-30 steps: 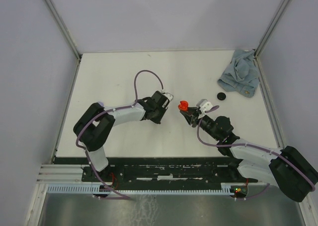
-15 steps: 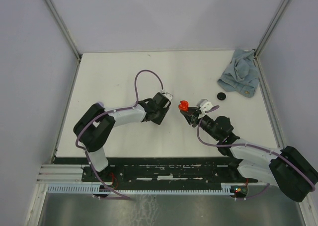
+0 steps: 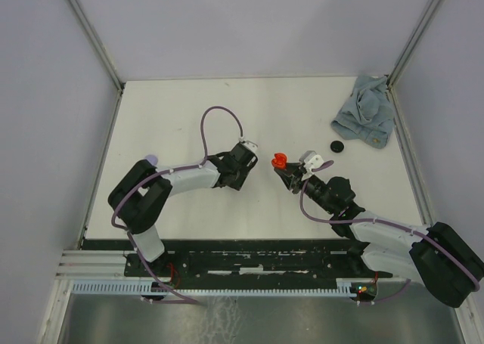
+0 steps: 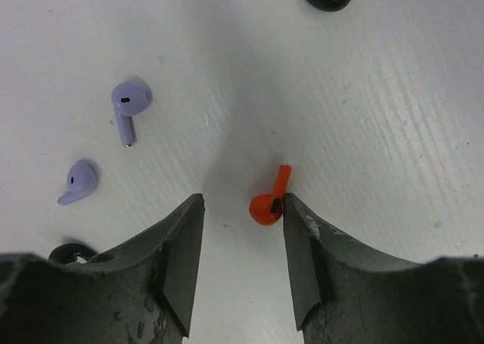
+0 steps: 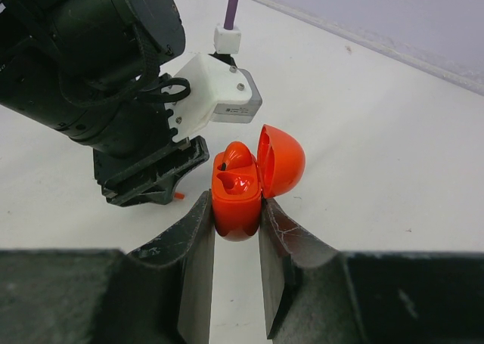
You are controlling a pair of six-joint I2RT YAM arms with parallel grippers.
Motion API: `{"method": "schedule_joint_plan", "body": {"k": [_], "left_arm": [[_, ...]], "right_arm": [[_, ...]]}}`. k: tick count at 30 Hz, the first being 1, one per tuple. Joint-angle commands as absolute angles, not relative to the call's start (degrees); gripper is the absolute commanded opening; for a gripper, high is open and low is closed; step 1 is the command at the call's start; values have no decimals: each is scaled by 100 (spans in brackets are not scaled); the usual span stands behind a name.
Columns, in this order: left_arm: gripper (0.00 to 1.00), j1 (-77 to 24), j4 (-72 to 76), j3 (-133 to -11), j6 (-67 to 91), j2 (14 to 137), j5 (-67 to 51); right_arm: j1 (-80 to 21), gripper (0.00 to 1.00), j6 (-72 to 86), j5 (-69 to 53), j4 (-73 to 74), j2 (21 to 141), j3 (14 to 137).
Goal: Insert the wireless bluetooth earbuds into the charging case
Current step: Place the earbud at the center of the board, then adjust the earbud at the center of the board.
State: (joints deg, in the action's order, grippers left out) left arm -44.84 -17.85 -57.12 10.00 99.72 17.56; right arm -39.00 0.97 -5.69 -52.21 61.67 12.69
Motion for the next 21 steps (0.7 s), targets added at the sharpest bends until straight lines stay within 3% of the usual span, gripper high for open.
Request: {"method": "schedule_joint_plan", "body": {"k": [1,21], "left_arm": [[54,-4441,-2123,-5626,1287,9867,2119],[60,-4382,-2417,-6227,1795,9608,2239]], "right_arm": [[-3925,3,40,-501,-5506,6104,1361],[-3920,3,10,-458,-5511,6132,1354]]}}
